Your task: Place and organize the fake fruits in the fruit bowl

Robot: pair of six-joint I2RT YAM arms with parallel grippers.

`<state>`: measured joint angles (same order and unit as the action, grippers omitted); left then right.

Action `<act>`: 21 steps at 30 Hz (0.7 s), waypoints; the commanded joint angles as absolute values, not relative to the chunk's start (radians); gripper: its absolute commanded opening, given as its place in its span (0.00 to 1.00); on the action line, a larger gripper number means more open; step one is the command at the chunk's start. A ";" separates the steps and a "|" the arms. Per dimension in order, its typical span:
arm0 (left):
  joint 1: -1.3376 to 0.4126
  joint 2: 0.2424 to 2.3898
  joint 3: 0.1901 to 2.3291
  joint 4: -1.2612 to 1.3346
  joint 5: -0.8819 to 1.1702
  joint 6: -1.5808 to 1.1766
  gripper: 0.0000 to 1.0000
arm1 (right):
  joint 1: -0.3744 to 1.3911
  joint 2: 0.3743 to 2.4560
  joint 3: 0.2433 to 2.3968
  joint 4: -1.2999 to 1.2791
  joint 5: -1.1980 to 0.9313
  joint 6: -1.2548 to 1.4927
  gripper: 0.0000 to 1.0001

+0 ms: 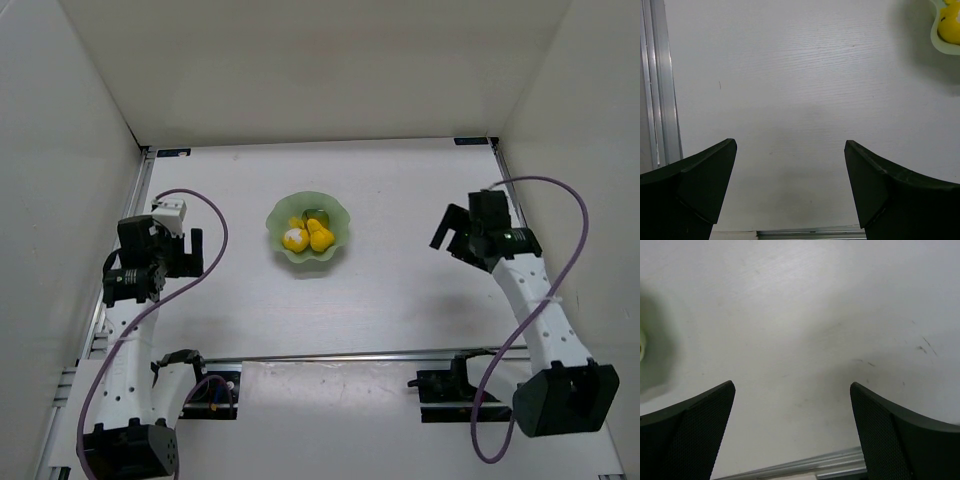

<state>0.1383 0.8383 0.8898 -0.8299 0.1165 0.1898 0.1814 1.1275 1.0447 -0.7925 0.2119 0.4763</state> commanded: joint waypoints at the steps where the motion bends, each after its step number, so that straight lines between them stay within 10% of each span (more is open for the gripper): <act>1: 0.147 0.811 0.891 -0.821 0.098 0.175 1.00 | 0.065 1.039 0.950 -0.779 0.090 0.466 1.00; 21: 0.184 0.793 0.891 -0.811 0.100 0.146 1.00 | -0.058 0.900 0.813 -0.727 -0.074 0.465 1.00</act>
